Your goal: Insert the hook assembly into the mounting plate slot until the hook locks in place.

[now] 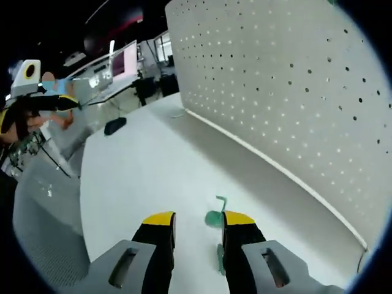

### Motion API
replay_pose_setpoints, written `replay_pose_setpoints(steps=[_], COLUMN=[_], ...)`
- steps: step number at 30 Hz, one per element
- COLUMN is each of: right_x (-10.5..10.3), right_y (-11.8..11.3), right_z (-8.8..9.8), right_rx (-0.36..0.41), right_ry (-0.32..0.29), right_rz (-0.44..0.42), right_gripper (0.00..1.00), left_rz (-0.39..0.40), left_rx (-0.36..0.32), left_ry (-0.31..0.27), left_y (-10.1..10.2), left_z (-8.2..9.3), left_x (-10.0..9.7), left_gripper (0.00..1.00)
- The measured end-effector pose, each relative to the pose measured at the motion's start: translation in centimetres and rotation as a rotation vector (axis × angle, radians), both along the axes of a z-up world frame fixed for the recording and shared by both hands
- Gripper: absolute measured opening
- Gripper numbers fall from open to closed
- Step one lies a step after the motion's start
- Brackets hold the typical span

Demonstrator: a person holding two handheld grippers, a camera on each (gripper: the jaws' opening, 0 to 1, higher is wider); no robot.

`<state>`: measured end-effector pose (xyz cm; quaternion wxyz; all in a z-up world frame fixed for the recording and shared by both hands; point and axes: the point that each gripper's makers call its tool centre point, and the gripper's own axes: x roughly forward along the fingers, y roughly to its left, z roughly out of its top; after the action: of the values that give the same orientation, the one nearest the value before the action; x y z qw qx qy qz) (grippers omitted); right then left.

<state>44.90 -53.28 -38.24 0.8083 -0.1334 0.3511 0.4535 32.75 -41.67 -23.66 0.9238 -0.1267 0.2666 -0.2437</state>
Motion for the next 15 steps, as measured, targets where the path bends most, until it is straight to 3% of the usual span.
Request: replay_pose_setpoints(steps=[15], right_x=[2.6], right_y=[0.4], right_z=[-1.7], right_rx=[-0.014], right_ry=[0.028], right_rz=[0.014], right_gripper=[0.29], left_rz=[0.028], left_rx=[-0.006], left_ry=[0.031], left_y=[0.3], left_z=[-1.0], left_x=[0.3], left_gripper=[0.99])
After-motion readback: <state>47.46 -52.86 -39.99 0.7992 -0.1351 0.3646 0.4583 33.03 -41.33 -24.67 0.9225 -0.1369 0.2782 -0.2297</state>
